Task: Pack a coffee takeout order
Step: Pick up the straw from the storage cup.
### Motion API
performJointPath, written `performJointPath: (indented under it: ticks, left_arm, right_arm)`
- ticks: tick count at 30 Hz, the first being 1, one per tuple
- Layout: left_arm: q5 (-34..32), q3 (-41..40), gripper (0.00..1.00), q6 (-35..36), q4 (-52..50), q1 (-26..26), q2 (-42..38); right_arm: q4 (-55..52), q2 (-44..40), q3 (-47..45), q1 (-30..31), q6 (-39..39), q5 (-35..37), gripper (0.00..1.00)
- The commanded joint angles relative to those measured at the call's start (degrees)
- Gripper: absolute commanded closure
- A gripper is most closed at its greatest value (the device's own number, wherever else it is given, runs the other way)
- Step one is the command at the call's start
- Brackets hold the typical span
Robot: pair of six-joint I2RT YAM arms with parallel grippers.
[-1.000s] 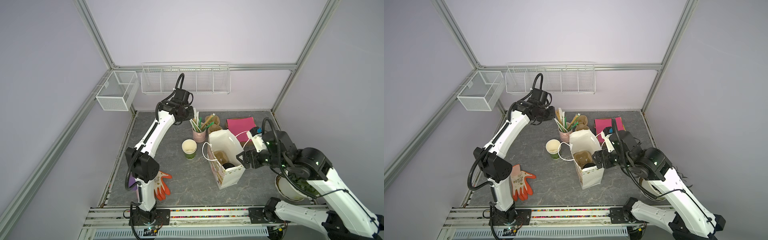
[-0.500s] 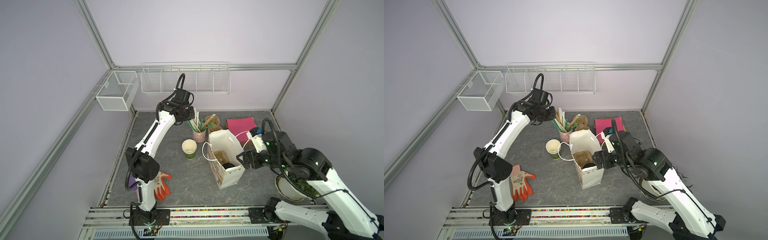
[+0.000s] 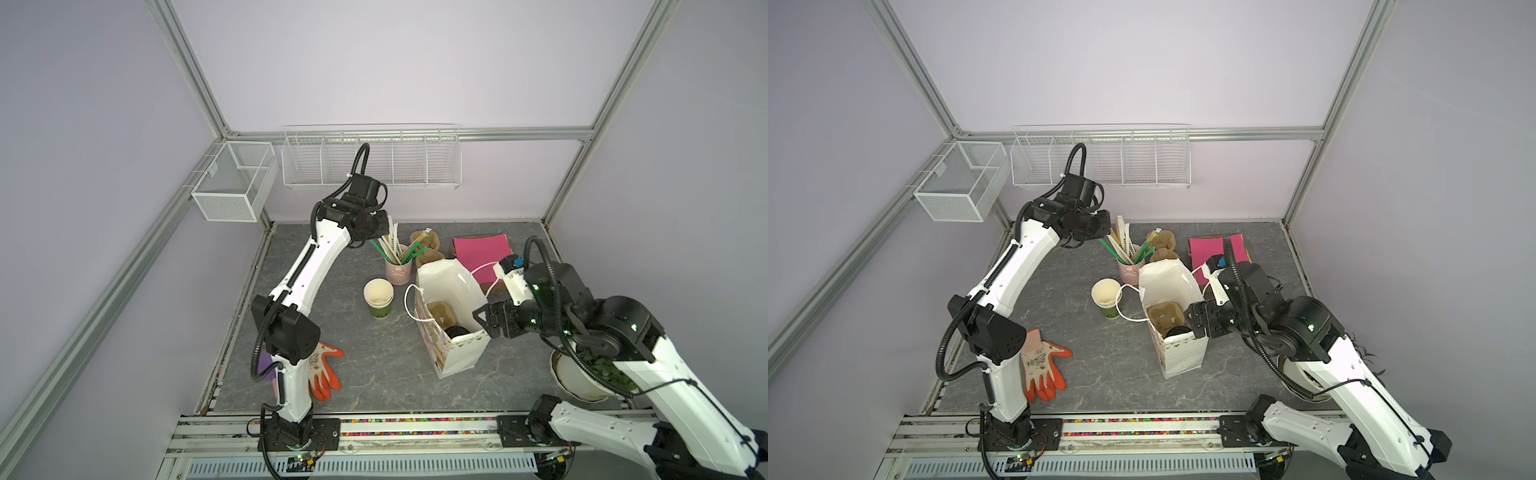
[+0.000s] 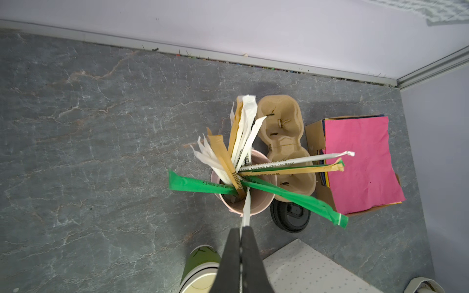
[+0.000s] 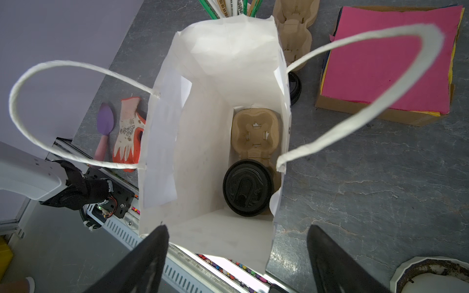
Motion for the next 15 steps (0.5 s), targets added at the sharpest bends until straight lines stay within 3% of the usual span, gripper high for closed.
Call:
performJointPath:
  ticks: [1,15]
  left_arm:
    - [-2.2,4.3,1.00,1.4,-3.0,-0.3,-0.3]
    - [-2.7,7.8,1.00,2.8,-4.2,-0.3,-2.3]
  right_arm:
    - [0.7,-0.6,-1.0,-0.2,0.7,0.8,0.12]
    - [0.3,-0.2,0.0,-0.2,0.8,0.9,0.12]
